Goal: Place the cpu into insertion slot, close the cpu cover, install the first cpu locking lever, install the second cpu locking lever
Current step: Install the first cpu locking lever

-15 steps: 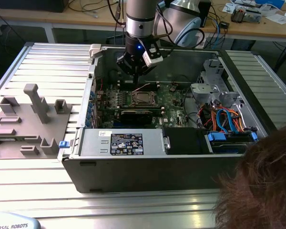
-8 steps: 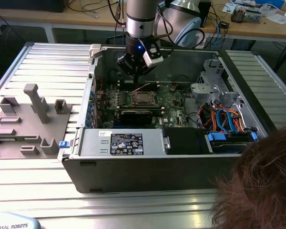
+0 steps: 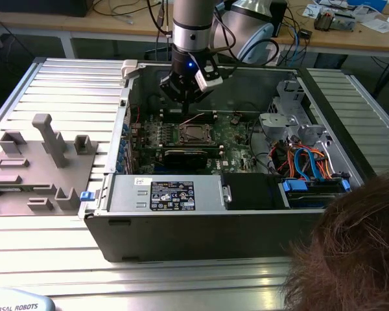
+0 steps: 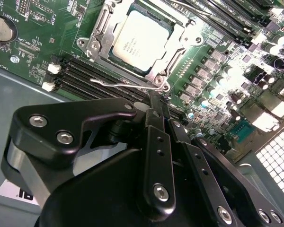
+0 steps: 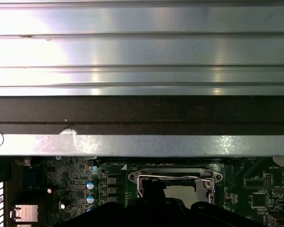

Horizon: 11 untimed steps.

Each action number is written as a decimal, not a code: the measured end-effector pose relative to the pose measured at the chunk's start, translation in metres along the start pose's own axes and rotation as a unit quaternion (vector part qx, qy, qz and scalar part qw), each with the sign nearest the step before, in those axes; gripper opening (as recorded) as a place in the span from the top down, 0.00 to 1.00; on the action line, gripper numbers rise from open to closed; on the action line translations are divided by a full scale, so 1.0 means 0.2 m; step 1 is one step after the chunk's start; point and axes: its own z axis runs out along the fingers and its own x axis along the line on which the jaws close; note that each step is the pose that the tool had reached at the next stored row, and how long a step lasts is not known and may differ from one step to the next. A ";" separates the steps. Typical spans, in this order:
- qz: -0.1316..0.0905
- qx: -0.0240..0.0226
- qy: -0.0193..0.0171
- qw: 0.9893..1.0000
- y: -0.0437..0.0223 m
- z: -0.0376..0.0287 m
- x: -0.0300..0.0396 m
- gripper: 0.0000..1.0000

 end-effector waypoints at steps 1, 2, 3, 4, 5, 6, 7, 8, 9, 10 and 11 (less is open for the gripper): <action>0.000 0.000 0.000 1.000 0.000 0.000 -0.001 0.89; 0.000 0.000 0.000 1.000 0.000 0.001 -0.001 0.89; 0.000 0.000 0.000 1.000 0.000 0.002 -0.002 0.89; 0.000 0.000 0.000 1.000 0.000 0.005 -0.003 0.89; 0.000 0.000 0.000 1.000 0.000 0.009 -0.006 0.89; 0.000 0.000 0.000 1.000 0.000 0.009 -0.006 0.89; 0.000 0.000 0.000 1.000 0.000 0.010 -0.006 0.89; 0.000 0.000 0.000 1.000 0.000 0.011 -0.007 0.89; 0.000 0.000 0.000 1.000 0.000 0.011 -0.007 0.89; 0.000 0.000 0.000 1.000 0.000 0.014 -0.009 0.89; 0.000 0.000 0.000 1.000 0.000 0.016 -0.011 0.89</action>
